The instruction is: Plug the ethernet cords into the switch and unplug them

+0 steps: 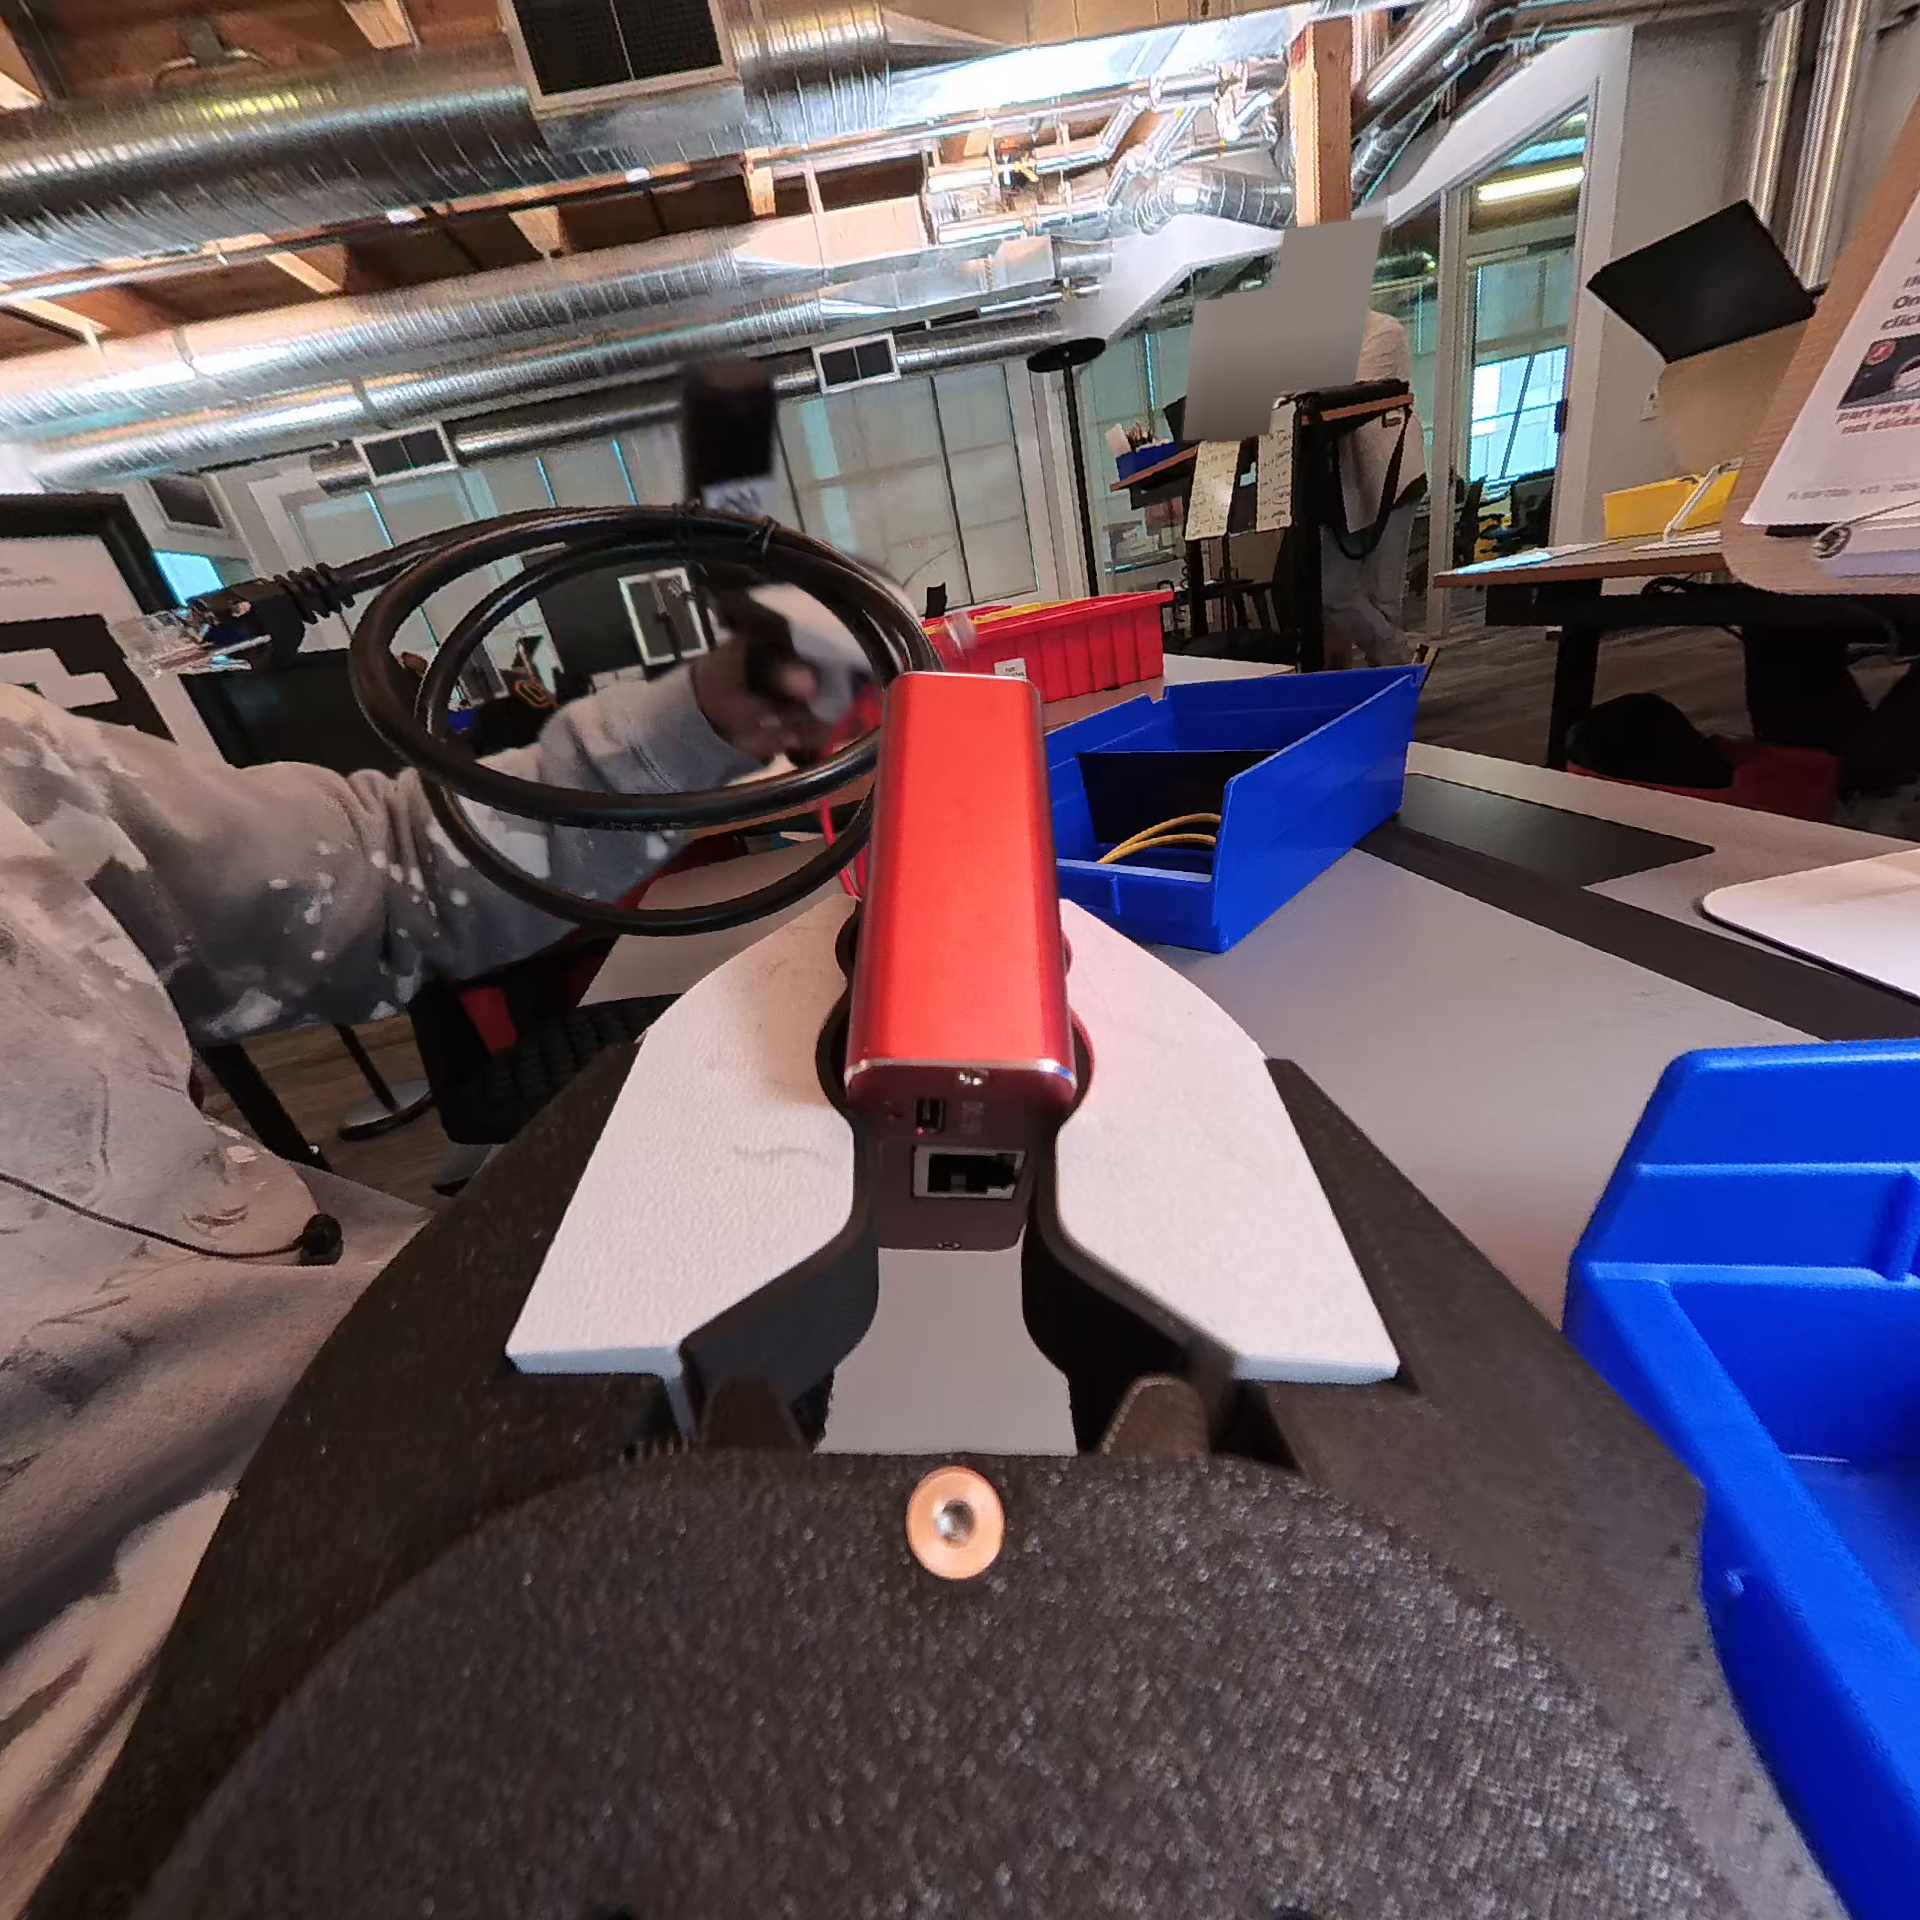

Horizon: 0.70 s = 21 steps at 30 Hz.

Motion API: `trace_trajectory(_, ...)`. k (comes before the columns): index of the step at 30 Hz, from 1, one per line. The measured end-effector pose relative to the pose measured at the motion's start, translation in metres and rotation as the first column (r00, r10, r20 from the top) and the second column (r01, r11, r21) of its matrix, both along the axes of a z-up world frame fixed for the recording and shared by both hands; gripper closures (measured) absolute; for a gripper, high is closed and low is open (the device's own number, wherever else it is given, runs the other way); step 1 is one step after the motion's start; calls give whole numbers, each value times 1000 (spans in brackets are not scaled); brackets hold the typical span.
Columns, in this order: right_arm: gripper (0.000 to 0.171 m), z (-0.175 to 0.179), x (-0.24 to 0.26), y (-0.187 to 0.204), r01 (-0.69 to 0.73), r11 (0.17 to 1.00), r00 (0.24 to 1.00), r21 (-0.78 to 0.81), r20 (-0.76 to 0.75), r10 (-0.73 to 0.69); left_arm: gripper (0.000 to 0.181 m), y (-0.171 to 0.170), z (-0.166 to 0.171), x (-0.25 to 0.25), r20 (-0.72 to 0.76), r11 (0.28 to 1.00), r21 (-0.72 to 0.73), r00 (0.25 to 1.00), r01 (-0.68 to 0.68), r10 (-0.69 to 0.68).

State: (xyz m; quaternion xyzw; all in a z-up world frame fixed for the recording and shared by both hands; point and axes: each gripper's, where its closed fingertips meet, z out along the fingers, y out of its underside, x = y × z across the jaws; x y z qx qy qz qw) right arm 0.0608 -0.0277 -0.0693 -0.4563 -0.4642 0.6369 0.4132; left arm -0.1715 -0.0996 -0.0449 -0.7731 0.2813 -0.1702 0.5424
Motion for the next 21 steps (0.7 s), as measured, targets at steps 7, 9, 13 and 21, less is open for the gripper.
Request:
trace_trajectory(7, 142, -2, 3, 7, 12, 1000, 1000, -18, 0, -12, 174, 48, -55, 5, -15, 993, -120, 1000, -22, 21)
trace_trajectory(9, 142, -3, 4, 9, 13, 1000, 1000, -22, 0, -13, 174, 49, -48, 12, -40, 993, -116, 999, 10, -15)
trace_trajectory(13, 142, 1, 6, 9, 12, 999, 1000, -30, -19, -13, 174, 18, -10, 53, -26, 974, -108, 979, 198, -202)
trace_trajectory(21, 142, 10, 10, 9, 3, 998, 998, -58, -63, -7, 181, 9, -39, 55, 311, 903, -362, 943, 231, -116)
